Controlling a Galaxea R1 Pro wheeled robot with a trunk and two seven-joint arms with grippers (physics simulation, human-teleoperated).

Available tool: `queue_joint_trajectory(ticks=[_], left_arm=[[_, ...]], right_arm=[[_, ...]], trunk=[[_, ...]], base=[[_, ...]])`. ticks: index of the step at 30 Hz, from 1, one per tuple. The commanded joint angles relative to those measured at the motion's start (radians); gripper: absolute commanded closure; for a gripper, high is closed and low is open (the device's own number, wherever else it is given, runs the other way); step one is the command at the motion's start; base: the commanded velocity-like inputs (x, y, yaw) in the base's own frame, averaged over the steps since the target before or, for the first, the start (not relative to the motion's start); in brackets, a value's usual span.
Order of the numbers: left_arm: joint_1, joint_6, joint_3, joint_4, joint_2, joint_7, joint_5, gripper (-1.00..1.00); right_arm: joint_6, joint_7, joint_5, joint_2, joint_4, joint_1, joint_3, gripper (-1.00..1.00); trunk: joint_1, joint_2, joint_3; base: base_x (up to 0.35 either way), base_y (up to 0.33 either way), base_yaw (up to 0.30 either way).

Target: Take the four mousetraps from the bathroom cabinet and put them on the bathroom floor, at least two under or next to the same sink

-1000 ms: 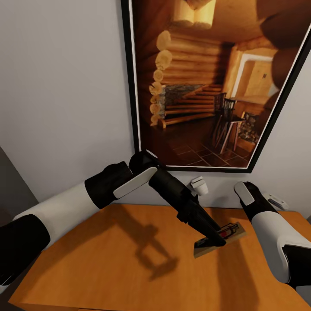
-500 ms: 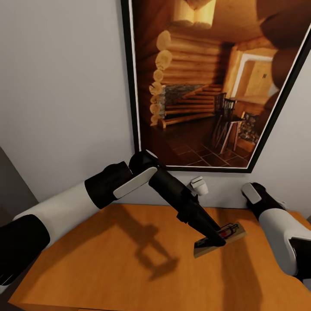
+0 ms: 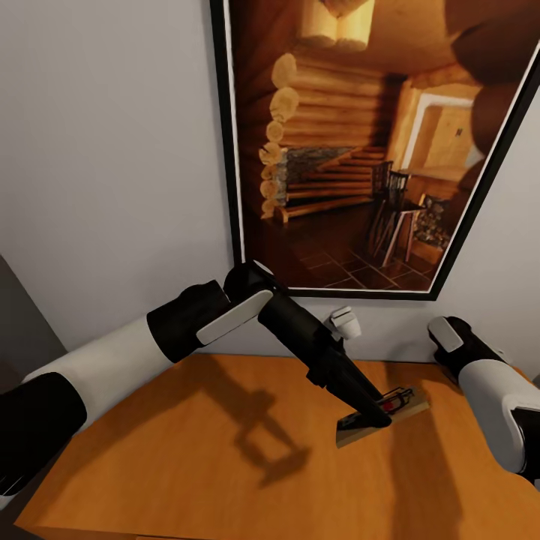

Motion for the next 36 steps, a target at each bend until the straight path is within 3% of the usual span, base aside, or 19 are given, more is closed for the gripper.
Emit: queue_joint_trajectory(ticks=[1,10,36], left_arm=[[-0.002,0.003,-0.001,0.0,0.0,-0.001,0.001,1.0],[-0.002,0.003,-0.001,0.0,-0.001,-0.001,0.001,1.0],[-0.003,0.005,-0.001,-0.001,0.0,-0.001,0.001,1.0]], right_arm=[[0.012,-0.005,-0.005,-0.002,0.0,0.001,-0.003,-1.0],[0.01,0.053,-0.004,-0.005,0.048,0.001,-0.003,-1.0],[-0.006,0.066,-0.004,-0.004,0.052,0.002,-0.003,-1.0]], trunk=[[0.0,-0.001,-0.002],[0.0,-0.001,-0.002],[0.0,-0.001,-0.002]], base=[[0.0,0.0,0.0],[0.0,0.0,0.0],[0.0,0.0,0.0]])
